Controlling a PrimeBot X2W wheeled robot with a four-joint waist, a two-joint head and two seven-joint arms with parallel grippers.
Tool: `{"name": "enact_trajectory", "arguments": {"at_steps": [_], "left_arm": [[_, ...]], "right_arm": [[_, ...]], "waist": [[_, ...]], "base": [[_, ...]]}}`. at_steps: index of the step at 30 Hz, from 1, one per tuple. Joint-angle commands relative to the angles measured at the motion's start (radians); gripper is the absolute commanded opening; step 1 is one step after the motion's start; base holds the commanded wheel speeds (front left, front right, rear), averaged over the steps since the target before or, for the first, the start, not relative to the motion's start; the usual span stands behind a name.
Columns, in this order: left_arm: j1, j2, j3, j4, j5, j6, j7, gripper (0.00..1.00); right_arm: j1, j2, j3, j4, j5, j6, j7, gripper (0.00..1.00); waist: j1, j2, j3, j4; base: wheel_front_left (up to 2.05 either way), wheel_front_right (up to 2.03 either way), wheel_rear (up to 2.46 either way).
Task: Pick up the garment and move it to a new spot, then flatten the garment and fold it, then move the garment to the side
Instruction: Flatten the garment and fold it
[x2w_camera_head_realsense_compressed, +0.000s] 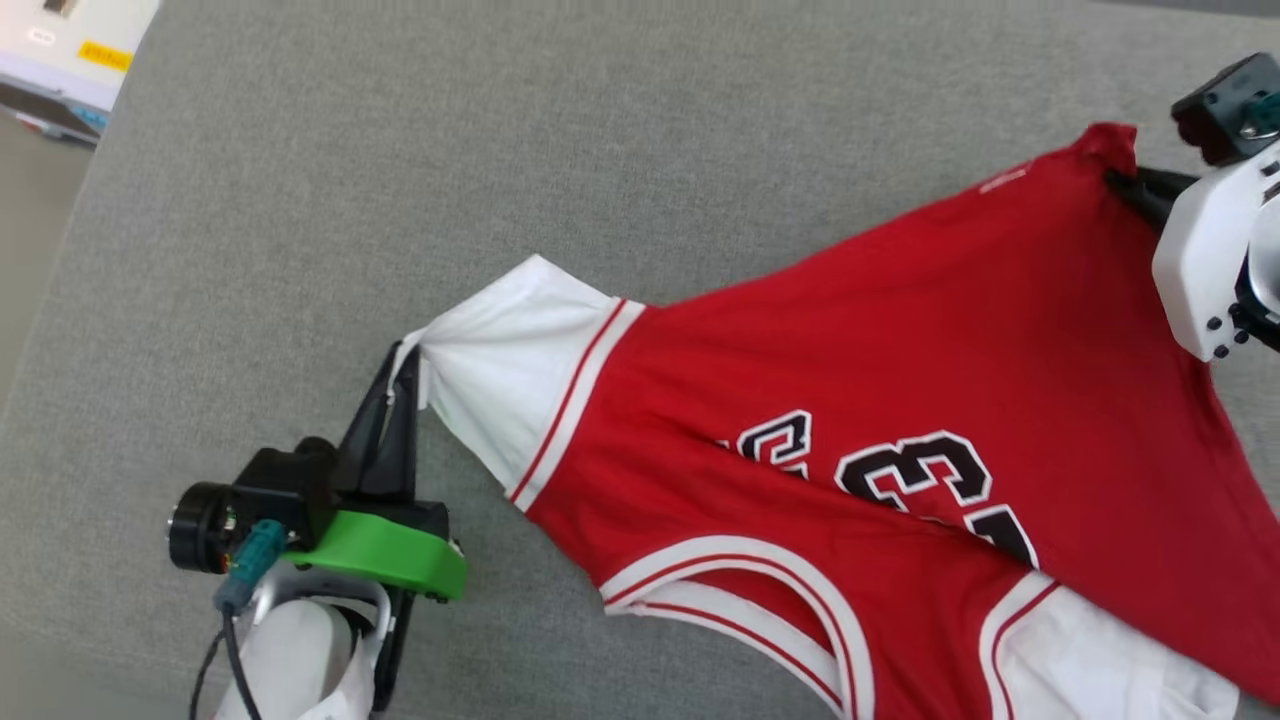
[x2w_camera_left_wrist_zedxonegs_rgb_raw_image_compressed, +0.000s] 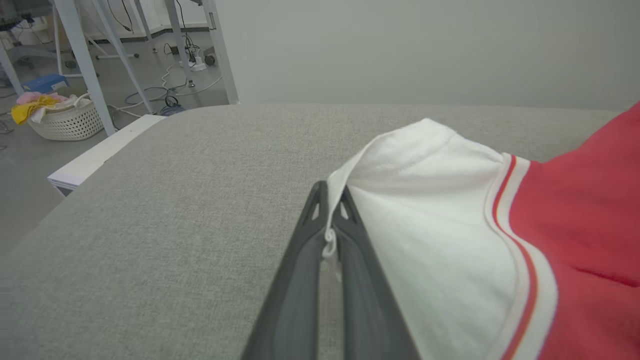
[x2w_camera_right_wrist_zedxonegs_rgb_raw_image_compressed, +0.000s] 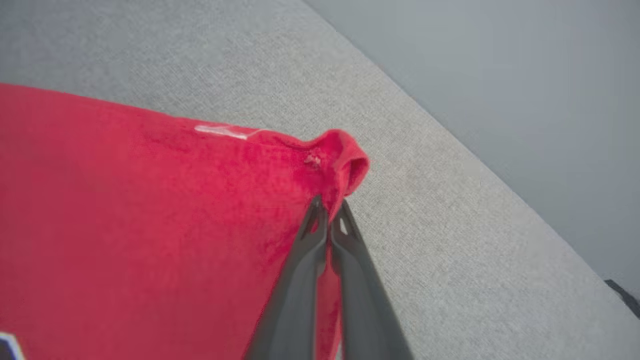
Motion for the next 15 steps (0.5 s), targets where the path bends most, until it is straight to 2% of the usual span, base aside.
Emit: {"name": "enact_trajectory", "arguments": {"at_steps": [1, 7, 15], "left_arm": [[0.003, 0.014, 0.013, -0.016, 0.007, 0.007, -0.006, 0.00], [-0.047, 0.048, 0.034, -0.097, 0.008, 0.005, 0.007, 0.00], [-0.227, 0.098, 0.032, -0.198, 0.016, -0.016, 0.061, 0.00]], "right_arm": [[0.024, 0.000, -0.018, -0.009, -0.003, -0.001, -0.034, 0.00], [0.081, 0.002, -0.137, -0.063, -0.018, -0.001, -0.140, 0.00], [0.122, 0.030, -0.313, -0.168, -0.045, -0.001, -0.170, 0.00]], "waist": [[-0.0001, 0.0000, -0.060, -0.037], [-0.0001, 0.0000, -0.118, -0.072], [-0.0001, 0.0000, -0.135, -0.112]], "base": [[0.00, 0.00, 0.00], [0.00, 0.00, 0.00], [0.00, 0.00, 0.00]]}}
